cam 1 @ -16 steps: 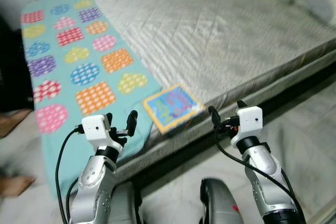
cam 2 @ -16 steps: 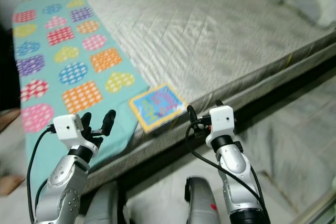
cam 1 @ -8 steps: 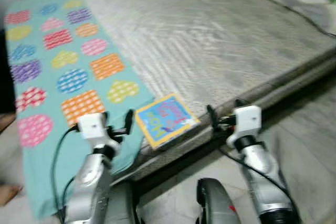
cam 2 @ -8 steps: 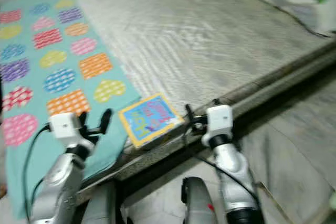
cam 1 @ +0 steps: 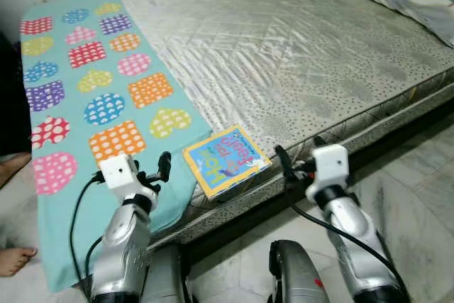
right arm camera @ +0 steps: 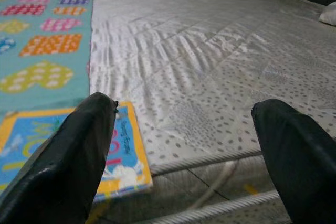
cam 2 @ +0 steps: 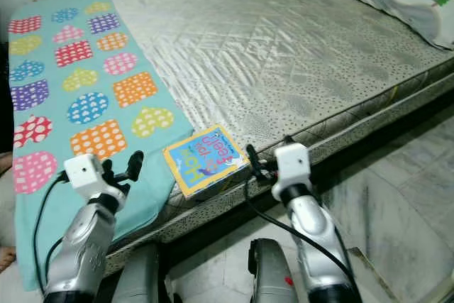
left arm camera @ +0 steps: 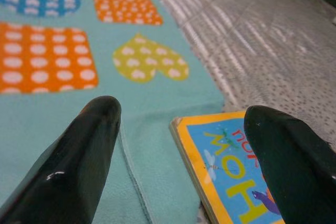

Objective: Clean up the room

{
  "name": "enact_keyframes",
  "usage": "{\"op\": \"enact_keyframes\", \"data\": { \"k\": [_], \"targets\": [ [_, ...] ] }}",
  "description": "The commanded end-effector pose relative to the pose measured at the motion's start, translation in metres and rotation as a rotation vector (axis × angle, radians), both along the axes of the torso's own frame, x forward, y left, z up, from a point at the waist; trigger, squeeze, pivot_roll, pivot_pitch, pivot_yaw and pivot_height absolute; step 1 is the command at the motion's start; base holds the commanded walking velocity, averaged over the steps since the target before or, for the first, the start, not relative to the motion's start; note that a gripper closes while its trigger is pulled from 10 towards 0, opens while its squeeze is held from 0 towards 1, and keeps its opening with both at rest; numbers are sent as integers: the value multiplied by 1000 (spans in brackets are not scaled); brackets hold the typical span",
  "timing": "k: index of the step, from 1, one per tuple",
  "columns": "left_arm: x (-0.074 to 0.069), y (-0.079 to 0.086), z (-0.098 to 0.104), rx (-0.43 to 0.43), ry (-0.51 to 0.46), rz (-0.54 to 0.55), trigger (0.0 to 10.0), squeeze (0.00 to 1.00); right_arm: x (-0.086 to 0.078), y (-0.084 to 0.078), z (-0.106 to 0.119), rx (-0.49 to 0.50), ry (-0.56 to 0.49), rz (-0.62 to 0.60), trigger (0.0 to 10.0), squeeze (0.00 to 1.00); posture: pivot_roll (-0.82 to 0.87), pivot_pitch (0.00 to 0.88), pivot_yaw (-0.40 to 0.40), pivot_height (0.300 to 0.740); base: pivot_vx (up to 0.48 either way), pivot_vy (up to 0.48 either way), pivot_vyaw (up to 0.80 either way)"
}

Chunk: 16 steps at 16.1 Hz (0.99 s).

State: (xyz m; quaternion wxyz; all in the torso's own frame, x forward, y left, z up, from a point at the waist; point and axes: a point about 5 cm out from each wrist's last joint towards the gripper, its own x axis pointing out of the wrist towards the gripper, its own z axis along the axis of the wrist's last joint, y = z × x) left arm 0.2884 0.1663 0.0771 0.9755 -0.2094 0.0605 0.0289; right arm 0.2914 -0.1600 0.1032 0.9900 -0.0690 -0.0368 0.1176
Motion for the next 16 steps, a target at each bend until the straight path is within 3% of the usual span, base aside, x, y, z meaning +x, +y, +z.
{"op": "enact_keyframes", "data": {
  "k": [1, 6, 11, 16],
  "targets": [
    [0, 6, -7, -14, 35, 32, 10000, 0, -2, -2, 4, 3, -7, 1, 10000, 0, -131, 153, 66, 583, 0, 0, 0],
    [21, -22, -29, -90, 194, -76, 10000, 0, -30, -27, 15, -25, 17, -33, 10000, 0, -235, 260, 62, 583, 0, 0, 0],
    [35, -39, -27, -113, 203, -124, 10000, 0, -59, -39, 18, -30, 64, -70, 10000, 0, -275, 315, 82, 554, 0, 0, 0],
    [45, -39, -24, -154, 195, -110, 10000, 0, -63, -46, 23, -62, 85, -103, 10000, 0, -294, 329, 86, 554, 0, 0, 0]
  ]
}}
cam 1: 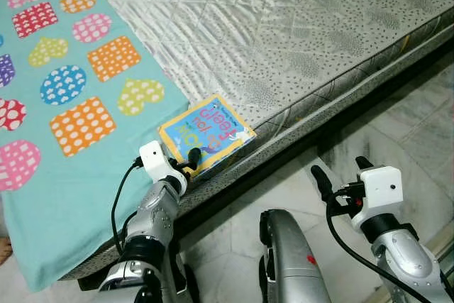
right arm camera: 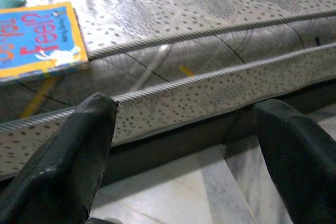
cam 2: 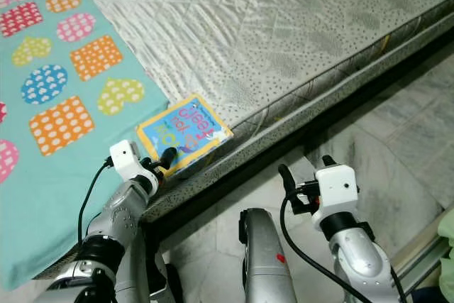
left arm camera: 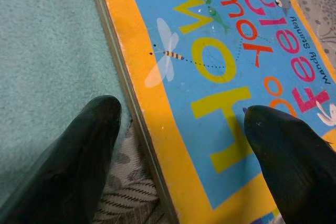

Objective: Clean up the room

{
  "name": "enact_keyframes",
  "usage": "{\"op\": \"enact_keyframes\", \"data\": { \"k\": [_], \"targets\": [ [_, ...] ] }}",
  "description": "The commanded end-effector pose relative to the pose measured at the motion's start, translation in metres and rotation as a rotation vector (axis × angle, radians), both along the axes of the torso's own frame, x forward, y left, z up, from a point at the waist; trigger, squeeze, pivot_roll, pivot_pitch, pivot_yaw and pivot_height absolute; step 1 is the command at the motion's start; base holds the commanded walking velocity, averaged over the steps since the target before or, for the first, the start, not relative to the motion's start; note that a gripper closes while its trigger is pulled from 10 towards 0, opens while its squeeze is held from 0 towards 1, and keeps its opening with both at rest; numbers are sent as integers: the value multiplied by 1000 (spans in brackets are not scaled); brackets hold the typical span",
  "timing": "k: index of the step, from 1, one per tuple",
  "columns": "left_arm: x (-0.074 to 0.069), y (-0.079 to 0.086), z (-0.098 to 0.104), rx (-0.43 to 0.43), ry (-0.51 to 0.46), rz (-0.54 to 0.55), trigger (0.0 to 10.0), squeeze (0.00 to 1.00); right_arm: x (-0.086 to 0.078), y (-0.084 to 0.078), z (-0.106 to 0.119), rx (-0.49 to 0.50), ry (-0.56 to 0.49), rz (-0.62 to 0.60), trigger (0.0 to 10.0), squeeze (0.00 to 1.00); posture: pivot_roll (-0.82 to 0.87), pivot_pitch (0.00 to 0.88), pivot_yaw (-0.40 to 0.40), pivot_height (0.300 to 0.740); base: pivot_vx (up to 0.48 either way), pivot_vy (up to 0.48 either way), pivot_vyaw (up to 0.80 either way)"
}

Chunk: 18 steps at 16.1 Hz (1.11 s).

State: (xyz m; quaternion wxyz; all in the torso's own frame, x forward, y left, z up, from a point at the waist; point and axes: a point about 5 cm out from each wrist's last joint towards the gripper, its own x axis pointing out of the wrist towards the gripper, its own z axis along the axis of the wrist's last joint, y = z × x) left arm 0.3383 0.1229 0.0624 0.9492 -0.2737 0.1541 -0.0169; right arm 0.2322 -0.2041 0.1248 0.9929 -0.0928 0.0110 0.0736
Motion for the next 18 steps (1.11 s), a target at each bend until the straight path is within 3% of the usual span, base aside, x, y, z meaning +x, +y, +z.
{"op": "enact_keyframes", "data": {
  "k": [1, 9, 10, 11, 12, 13, 18],
  "targets": [
    [-4, 4, -10, -9, 37, 11, 10000, 0, -3, -3, 2, -9, 3, -9, 10000, 0, -298, 328, 85, 554, 0, 0, 0],
    [-4, -13, -21, -364, 119, -43, 10000, 0, 4, 1, 12, -32, -24, 3, 10000, 0, -339, 316, 76, 554, 0, 0, 0],
    [-5, -18, -22, -444, 142, -61, 10000, 0, 6, 0, 15, -37, -31, 0, 10000, 0, -348, 310, 74, 554, 0, 0, 0],
    [-6, -22, -23, -490, 159, -92, 7255, 0, 8, -1, 17, -39, -38, 0, 10000, 0, -350, 308, 74, 554, 0, 0, 0],
    [-7, -24, -23, -503, 162, -117, 2314, 0, 8, 0, 19, -39, -45, 6, 10000, 0, -352, 306, 74, 554, 0, 0, 0],
    [-7, -26, -23, -517, 161, -137, 0, 0, 8, 2, 20, -36, -46, 25, 10000, 0, -356, 304, 75, 554, 0, 0, 0],
    [-4, -12, -20, -594, 135, -84, 0, 0, 8, 2, 22, -41, -53, 47, 10000, 0, -360, 295, 77, 554, 0, 0, 0]
  ]
}}
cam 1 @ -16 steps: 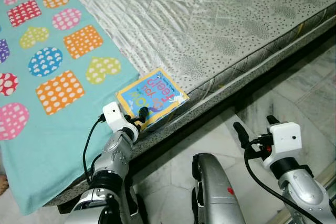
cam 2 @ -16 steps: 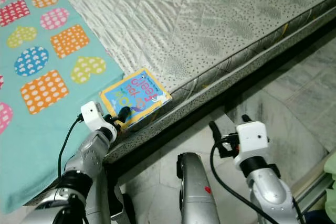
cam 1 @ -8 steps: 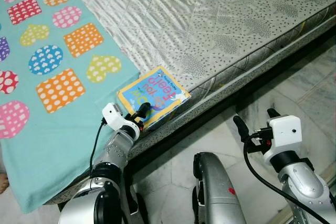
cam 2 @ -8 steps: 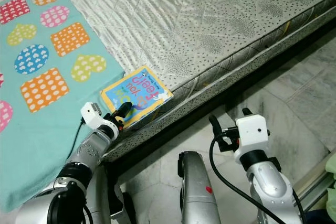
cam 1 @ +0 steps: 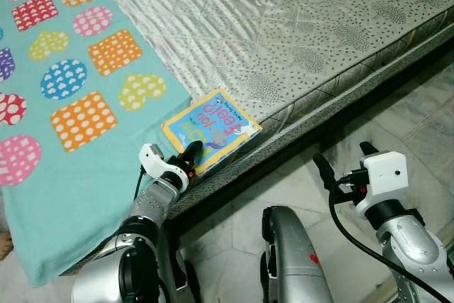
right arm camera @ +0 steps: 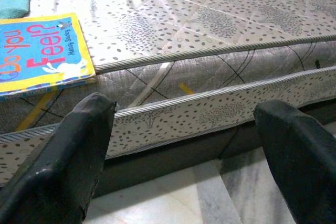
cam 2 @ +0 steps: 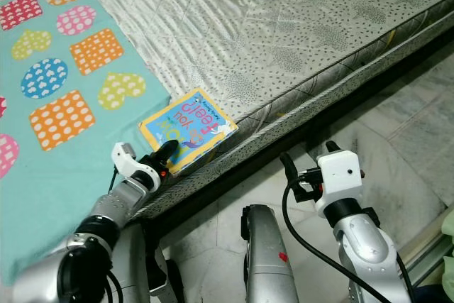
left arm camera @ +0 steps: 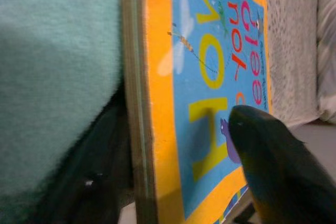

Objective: Clean up the room

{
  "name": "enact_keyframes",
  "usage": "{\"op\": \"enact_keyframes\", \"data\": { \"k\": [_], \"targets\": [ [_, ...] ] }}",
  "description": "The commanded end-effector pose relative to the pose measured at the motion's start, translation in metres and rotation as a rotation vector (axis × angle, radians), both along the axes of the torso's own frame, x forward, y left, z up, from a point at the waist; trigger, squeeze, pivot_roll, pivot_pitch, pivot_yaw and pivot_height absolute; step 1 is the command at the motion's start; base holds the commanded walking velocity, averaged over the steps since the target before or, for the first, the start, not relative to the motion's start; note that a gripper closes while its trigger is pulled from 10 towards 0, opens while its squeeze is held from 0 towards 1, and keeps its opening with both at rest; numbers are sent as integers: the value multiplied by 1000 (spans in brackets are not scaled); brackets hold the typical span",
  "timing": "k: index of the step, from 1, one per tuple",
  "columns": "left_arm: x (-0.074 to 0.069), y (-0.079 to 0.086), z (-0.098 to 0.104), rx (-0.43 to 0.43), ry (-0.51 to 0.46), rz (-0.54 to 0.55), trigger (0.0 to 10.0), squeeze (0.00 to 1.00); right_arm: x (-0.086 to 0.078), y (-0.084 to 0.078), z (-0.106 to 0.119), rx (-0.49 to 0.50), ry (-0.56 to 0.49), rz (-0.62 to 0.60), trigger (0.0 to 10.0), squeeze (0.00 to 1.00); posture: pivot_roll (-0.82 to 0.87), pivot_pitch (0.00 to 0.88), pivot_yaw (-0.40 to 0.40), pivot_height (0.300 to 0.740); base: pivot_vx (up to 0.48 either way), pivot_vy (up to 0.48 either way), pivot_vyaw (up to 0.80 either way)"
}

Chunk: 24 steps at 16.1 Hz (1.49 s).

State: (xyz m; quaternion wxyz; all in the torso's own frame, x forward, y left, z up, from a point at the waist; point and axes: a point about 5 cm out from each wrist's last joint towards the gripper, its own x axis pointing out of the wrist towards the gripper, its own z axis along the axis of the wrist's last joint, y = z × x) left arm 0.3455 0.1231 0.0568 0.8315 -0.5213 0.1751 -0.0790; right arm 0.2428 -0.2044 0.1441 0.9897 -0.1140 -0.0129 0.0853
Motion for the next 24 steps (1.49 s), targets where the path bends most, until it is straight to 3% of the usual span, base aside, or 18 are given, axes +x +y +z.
{"op": "enact_keyframes", "data": {
  "k": [1, 11, 17, 19, 21, 24],
  "targets": [
    [-10, -10, -13, -51, 66, -42, 0, 0, -2, 2, 3, -5, -7, 18, 10000, 0, -361, 292, 77, 554, 0, 0, 0],
    [-6, -6, -6, -91, -8, -43, 0, 0, 5, 4, 5, -9, -26, 25, 10000, 0, -359, 268, 73, 554, 0, 0, 0],
    [1, 0, 3, -79, -64, -7, 0, 0, 9, 16, 5, 12, -35, 127, 10000, 0, -350, 239, 73, 554, 0, 0, 0],
    [2, 2, 5, -42, -83, 11, 0, 0, 12, 18, 4, 16, -42, 122, 10000, 0, -330, 215, 79, 554, 0, 0, 0],
    [6, 11, 11, 51, -135, 54, 0, 0, 19, 24, 3, 49, -57, 106, 10000, 0, -301, 189, 89, 554, 0, 0, 0],
    [14, 22, 36, 258, -311, 63, 0, 0, 30, 37, 1, 90, -69, 110, 10000, 0, -238, 151, 94, 554, 0, 0, 0]
  ]
}}
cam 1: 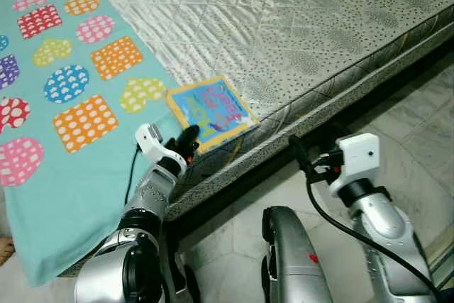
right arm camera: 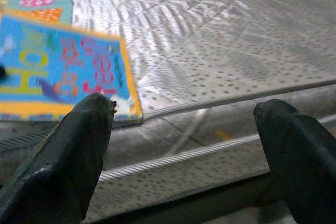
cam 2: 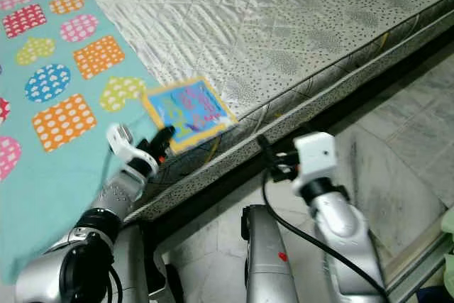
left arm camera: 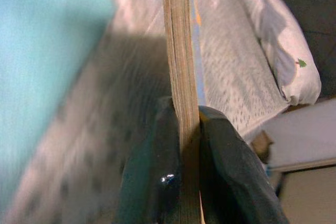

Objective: Clean up the room

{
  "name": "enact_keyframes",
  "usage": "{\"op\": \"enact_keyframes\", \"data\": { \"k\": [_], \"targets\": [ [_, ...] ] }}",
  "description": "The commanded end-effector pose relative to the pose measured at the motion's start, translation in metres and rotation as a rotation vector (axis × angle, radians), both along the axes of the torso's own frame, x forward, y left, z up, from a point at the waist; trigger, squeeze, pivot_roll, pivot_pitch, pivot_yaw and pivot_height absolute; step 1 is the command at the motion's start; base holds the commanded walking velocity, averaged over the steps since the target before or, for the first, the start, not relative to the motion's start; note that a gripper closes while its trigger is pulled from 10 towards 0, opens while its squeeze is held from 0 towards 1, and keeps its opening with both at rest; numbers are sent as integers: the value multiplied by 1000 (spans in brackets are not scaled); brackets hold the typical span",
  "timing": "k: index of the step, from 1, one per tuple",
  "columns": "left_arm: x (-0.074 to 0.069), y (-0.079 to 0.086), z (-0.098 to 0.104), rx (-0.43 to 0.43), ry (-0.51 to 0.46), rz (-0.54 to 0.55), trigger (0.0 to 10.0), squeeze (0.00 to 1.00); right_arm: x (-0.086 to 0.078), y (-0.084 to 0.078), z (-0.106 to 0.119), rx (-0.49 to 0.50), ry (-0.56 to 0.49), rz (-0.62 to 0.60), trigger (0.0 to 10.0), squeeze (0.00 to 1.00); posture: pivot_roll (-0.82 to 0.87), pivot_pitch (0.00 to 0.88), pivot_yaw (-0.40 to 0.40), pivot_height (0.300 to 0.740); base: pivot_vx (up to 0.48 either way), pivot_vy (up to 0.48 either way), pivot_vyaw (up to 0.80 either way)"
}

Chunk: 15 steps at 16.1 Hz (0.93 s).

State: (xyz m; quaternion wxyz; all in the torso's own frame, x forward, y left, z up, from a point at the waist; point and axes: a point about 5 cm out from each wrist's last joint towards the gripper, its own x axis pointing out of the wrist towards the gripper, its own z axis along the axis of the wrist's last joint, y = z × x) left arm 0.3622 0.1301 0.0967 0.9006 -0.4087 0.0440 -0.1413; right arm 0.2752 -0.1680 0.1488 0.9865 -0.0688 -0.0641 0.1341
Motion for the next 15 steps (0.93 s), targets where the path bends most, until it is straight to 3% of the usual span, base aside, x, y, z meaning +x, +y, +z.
{"op": "enact_keyframes", "data": {
  "k": [1, 2, 5, 7, 10, 12, 14, 15],
  "targets": [
    [0, 19, 9, 109, -75, 71, 0, 0, 1, 5, -6, 4, 11, 5, 10000, 0, -211, 138, 91, 554, 0, 0, 0],
    [0, 23, 29, 219, -204, 85, 0, 0, 6, 15, -8, 29, 7, 20, 10000, 0, -178, 119, 90, 554, 0, 0, 0],
    [-12, 28, 52, 368, -349, 124, 0, 0, 15, 23, -8, 91, 4, 4, 10000, 0, -140, 98, 105, 554, 0, 0, 0],
    [-37, 28, 59, 469, -408, 144, 0, 0, 24, 25, -9, 200, 61, -84, 10000, 0, -126, 81, 133, 554, 0, 0, 0],
    [-65, 37, 47, 560, -358, 185, 0, 0, 28, 41, 4, 345, 20, -44, 10000, 0, -105, 54, 153, 554, 0, 0, 0],
    [-75, 39, 37, 580, -315, 206, 0, 0, 35, 39, 7, 374, 7, -105, 10000, 0, -87, 48, 155, 554, 0, 0, 0],
    [-79, 30, 32, 588, -290, 188, 0, 0, 41, 37, 10, 441, 6, -107, 10000, 0, -83, 50, 149, 558, 0, 0, 0],
    [-80, 27, 32, 596, -289, 178, 549, 0, 43, 36, 13, 435, -5, -99, 10000, 0, -84, 50, 148, 568, 0, 0, 0]
  ]
}}
